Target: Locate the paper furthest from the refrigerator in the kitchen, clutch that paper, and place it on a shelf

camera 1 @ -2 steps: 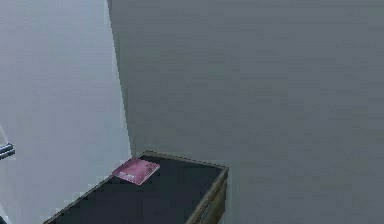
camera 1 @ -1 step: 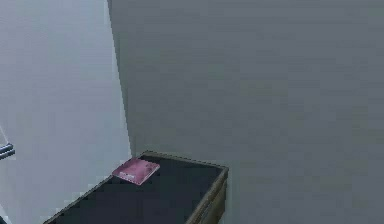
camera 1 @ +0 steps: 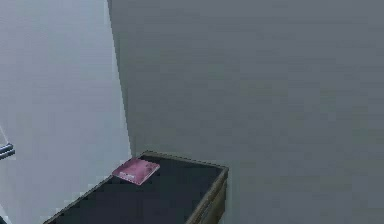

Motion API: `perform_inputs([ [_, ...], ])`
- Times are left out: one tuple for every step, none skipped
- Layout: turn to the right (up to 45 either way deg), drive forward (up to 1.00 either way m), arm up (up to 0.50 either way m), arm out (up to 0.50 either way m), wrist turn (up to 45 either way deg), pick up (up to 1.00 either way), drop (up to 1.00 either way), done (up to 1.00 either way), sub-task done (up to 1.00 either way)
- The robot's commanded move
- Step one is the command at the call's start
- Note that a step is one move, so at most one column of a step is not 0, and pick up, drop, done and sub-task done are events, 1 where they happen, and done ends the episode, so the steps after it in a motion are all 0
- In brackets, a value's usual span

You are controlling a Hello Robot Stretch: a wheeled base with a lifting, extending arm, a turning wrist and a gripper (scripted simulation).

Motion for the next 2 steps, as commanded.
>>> perform_inputs([
  [0.0,0.00,0.00,0.48,0.0,0.00,0.00,0.00,0.00],
  [0.0,0.00,0.00,0.00,45.0,0.00,0.00,0.00,0.00],
])
